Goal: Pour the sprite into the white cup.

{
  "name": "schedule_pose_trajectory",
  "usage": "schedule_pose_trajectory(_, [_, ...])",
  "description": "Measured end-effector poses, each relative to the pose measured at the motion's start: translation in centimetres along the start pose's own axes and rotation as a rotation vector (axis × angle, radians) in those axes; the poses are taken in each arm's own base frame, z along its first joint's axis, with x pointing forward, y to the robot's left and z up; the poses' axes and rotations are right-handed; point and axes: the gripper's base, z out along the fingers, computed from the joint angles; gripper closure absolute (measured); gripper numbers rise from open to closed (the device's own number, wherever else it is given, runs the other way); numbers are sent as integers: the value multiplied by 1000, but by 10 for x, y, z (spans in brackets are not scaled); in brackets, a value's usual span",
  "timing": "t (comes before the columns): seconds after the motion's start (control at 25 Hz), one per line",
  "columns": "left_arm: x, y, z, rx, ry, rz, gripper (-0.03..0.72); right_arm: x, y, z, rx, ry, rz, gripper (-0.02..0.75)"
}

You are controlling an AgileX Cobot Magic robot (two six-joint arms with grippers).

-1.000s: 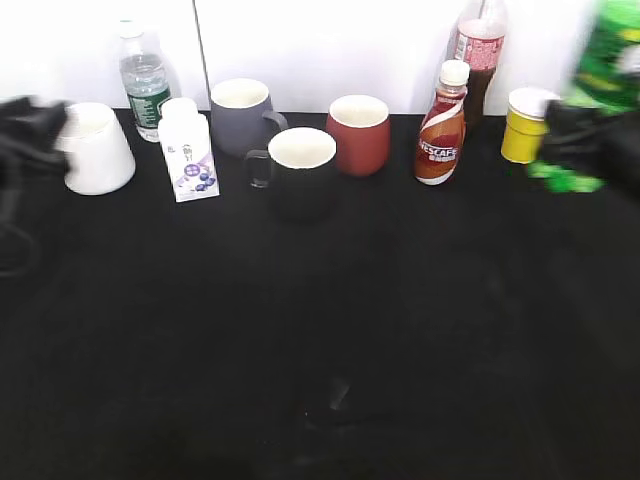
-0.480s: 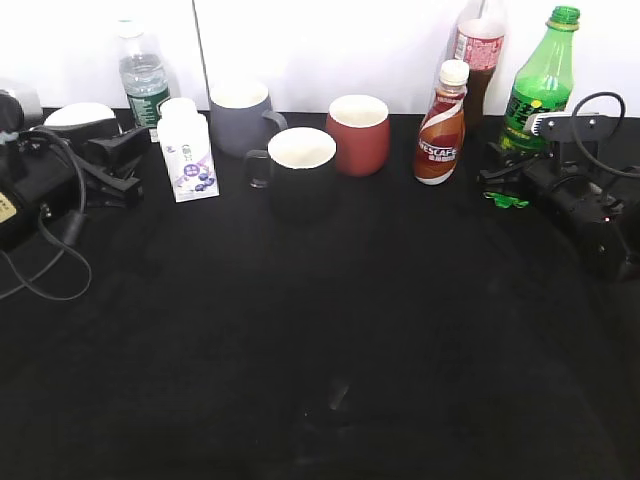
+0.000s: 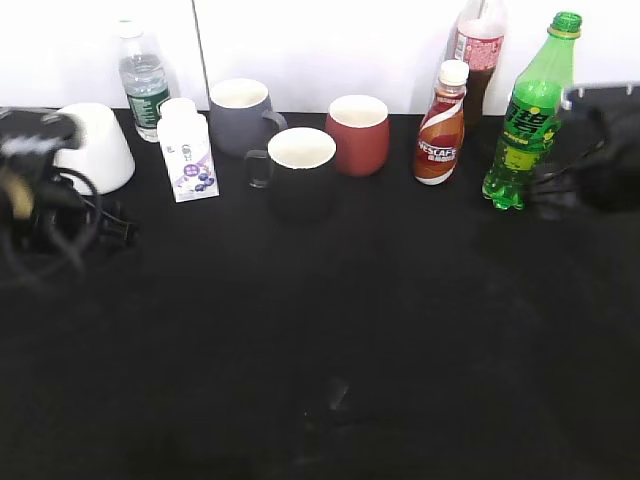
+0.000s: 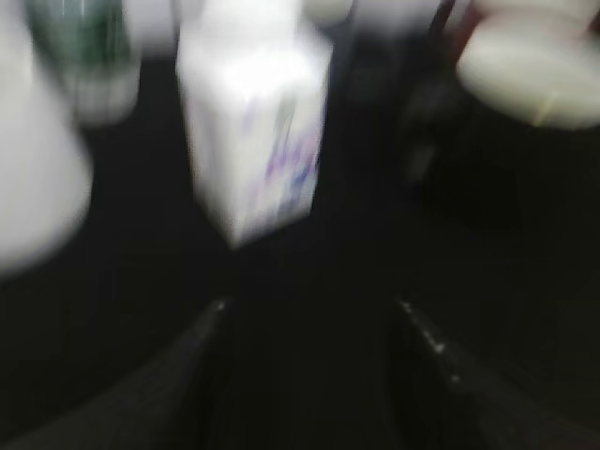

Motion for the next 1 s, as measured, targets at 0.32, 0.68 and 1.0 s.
schedule_pose_trajectory(0.32, [-2, -19, -82, 68, 670, 137, 227, -22, 51, -104, -99, 520, -116, 157])
schedule_pose_trajectory(0.68, [134, 10, -288, 142, -258, 94, 176, 78, 17, -314, -158, -22, -112, 162])
schedule_pose_trajectory(1.0, [174, 13, -277, 151, -461, 82, 176, 167, 7, -297, -167, -157, -100, 164])
